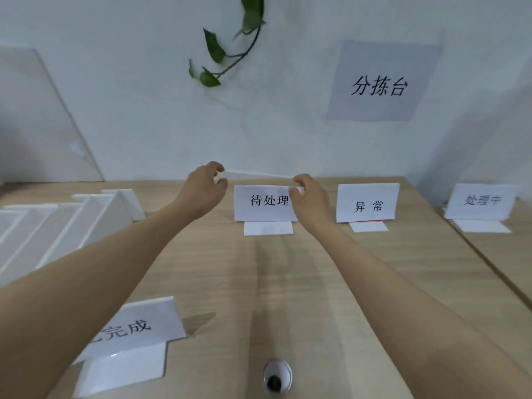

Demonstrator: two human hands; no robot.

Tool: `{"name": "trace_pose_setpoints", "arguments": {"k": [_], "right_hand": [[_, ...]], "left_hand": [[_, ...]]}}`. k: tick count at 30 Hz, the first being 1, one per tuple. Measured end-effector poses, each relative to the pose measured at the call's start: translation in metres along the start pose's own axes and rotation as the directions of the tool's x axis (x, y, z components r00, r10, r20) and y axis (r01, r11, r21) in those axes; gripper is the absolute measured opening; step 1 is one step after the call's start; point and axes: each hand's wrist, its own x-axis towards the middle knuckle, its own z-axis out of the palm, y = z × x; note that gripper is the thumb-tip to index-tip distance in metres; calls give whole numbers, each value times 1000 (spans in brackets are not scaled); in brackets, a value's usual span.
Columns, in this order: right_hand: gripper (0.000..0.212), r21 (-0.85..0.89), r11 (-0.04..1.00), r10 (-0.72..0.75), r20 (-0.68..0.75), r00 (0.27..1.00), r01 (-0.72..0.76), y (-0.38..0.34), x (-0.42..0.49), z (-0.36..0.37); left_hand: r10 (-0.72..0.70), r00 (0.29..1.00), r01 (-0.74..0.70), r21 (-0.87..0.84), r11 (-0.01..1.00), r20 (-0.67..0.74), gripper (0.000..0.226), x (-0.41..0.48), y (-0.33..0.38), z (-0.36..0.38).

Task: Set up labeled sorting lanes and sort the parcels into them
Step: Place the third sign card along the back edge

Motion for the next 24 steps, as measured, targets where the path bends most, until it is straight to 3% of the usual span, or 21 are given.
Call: {"name": "trace_pose_setpoints", "arguments": {"k": [15, 24], "right_hand": [[34, -71, 976, -201, 65, 977, 205, -143, -160, -96], [31, -54, 945, -314, 136, 940, 323, -169, -266, -108]], "left_hand": [[114, 986, -120, -49, 992, -119, 33, -185, 81, -120], [180, 973, -167, 96, 981, -143, 36, -295, 63, -174]]}}
